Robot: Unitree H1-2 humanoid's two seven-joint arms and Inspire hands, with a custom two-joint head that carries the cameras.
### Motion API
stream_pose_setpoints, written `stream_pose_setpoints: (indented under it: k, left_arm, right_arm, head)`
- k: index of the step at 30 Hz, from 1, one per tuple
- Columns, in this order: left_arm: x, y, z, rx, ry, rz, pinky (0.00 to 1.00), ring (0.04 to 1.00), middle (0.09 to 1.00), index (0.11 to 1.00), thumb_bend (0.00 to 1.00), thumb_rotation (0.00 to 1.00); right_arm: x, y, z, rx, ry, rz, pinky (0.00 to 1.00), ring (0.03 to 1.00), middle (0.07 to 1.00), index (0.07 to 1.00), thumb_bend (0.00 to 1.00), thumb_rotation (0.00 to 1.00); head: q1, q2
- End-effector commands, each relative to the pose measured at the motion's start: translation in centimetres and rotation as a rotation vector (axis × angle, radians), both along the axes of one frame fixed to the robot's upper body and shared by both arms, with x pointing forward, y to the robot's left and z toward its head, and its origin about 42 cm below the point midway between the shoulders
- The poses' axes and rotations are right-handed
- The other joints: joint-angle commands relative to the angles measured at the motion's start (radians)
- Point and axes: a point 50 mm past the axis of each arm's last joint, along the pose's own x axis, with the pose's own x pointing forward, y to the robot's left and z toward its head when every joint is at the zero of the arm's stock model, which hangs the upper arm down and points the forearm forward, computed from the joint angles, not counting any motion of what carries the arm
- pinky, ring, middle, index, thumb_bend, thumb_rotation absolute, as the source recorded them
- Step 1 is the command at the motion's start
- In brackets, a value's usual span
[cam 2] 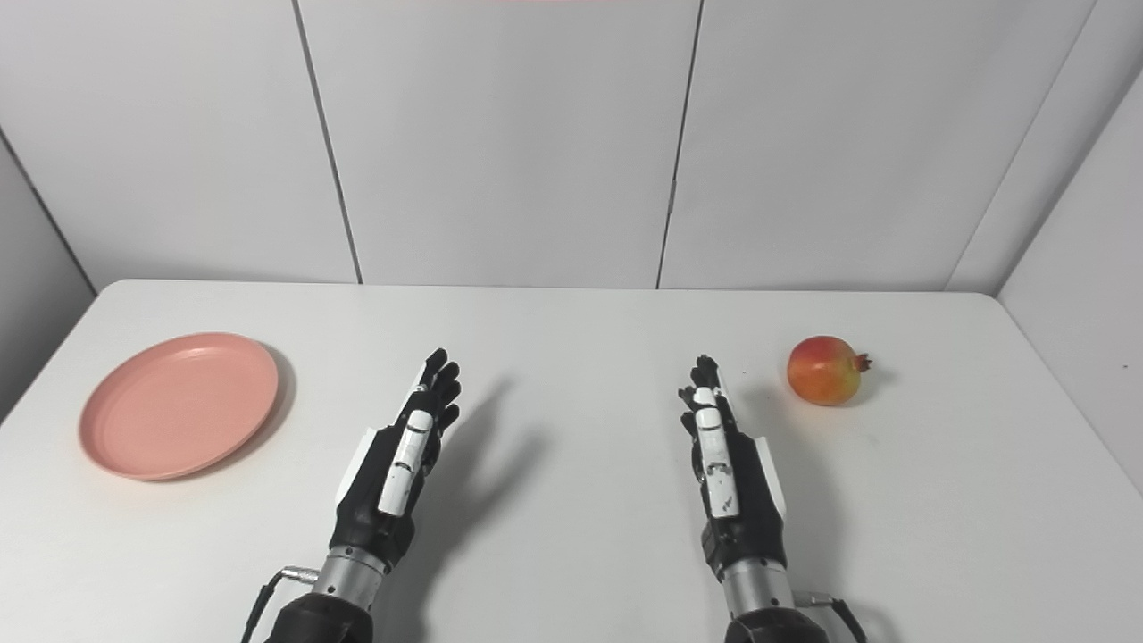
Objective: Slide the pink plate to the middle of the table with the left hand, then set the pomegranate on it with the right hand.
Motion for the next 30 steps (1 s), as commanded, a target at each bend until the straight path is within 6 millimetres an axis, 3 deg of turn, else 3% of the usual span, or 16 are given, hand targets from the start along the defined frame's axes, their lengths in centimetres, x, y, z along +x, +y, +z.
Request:
stream_pose_setpoints:
  k: [1, 19, 30]
  left_arm:
    - [0.41, -0.26, 1.26, -0.009, -0.074, -0.002, 1.0, 1.0, 1.0, 1.0, 0.44, 1.0]
    - [0.53, -0.31, 1.29, 0.007, -0.074, 0.009, 1.0, 1.0, 1.0, 1.0, 0.46, 1.0]
    - [0.52, -0.24, 1.29, 0.006, -0.073, 0.009, 1.0, 1.0, 1.0, 1.0, 0.45, 1.0]
  right_arm:
    - [0.2, 0.23, 1.85, 0.006, -0.104, 0.003, 1.0, 0.982, 0.997, 0.984, 0.31, 1.0]
    - [0.37, 0.24, 1.94, -0.053, -0.101, -0.003, 0.97, 0.966, 0.99, 0.98, 0.41, 1.0]
    - [0.34, 0.32, 2.03, -0.043, -0.098, -0.004, 0.98, 0.971, 0.995, 0.984, 0.42, 1.0]
  head:
    - [-0.001, 0.001]
    - [-0.002, 0.001]
    - [0.0, -0.001]
